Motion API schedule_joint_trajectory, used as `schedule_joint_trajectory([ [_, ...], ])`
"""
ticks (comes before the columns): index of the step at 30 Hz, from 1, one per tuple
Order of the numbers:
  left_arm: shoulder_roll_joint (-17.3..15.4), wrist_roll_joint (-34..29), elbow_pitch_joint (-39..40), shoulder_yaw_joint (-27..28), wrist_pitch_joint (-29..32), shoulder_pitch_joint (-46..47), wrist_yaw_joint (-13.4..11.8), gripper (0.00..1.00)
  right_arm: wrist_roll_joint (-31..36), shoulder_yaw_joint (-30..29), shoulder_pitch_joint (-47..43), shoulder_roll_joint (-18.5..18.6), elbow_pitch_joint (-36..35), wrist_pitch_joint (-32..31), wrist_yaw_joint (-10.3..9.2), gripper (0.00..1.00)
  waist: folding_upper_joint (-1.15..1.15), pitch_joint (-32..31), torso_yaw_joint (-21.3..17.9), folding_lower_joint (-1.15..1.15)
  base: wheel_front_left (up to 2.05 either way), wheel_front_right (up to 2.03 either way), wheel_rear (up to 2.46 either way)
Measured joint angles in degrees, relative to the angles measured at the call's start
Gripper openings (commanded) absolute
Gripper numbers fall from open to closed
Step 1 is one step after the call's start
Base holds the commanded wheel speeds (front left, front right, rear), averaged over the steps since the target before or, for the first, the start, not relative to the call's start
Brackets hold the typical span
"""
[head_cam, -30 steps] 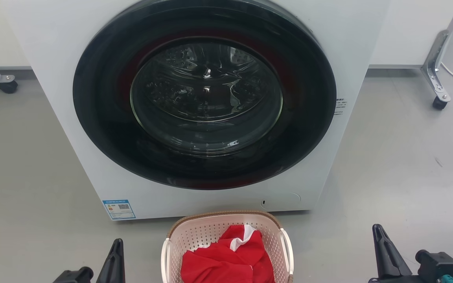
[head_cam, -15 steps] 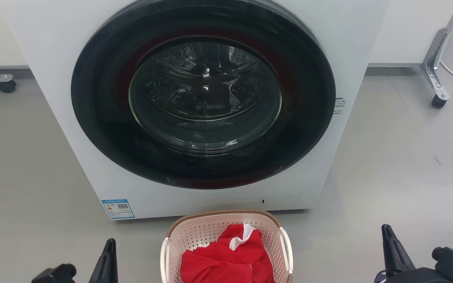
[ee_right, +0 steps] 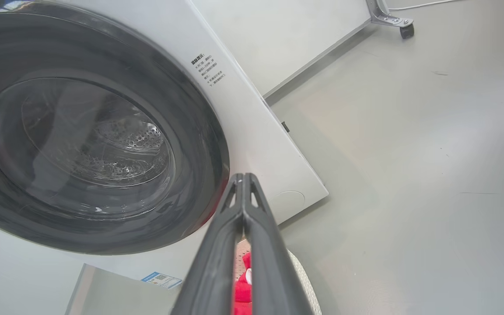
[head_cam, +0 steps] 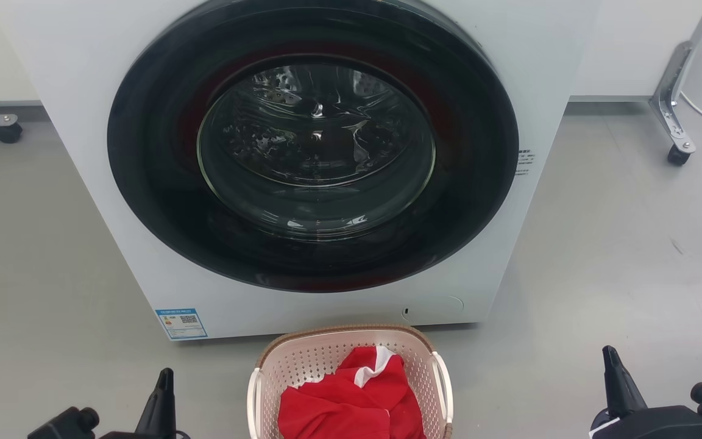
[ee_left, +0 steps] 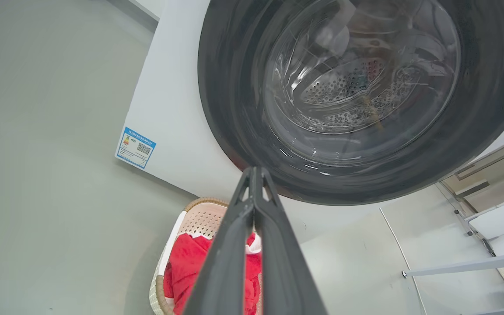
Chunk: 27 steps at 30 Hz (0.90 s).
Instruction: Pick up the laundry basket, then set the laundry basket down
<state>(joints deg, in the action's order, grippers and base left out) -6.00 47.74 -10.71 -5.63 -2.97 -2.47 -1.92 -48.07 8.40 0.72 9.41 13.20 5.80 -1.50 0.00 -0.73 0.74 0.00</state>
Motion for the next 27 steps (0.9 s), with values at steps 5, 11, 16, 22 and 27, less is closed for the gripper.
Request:
schedule_joint_trajectory([
  [5,0.4,3.5,-0.5,1.0,0.9,0.7,0.8,0.00,-3.6,-1.3,0.2,-0.5,0.3,-1.0,0.55,0.00,0.00,0.1,-0.1,0.00,0.00,0.00,0.00],
  [11,0.7,8.0,-1.1,1.9,1.9,1.2,1.5,0.00,-7.8,-2.9,1.2,-1.2,0.6,-2.3,1.52,0.00,0.00,0.2,-0.1,0.00,0.00,0.00,0.00],
  [16,0.8,11.6,-1.7,3.0,2.7,1.8,2.3,0.00,-11.4,-4.3,1.2,-1.8,1.0,-3.3,2.09,0.00,0.00,0.2,-0.2,0.00,0.00,0.00,0.00],
  [22,1.1,16.0,-2.1,3.9,3.5,2.4,3.0,0.00,-15.6,-5.9,1.4,-2.4,1.5,-4.6,3.04,0.00,0.00,0.3,-0.3,0.00,0.00,0.00,0.00],
  [27,1.4,19.6,-2.7,5.0,4.4,3.0,4.0,0.00,-19.1,-7.1,2.1,-3.1,1.8,-5.4,3.58,0.00,0.00,0.4,-0.3,0.00,0.00,0.00,0.00],
])
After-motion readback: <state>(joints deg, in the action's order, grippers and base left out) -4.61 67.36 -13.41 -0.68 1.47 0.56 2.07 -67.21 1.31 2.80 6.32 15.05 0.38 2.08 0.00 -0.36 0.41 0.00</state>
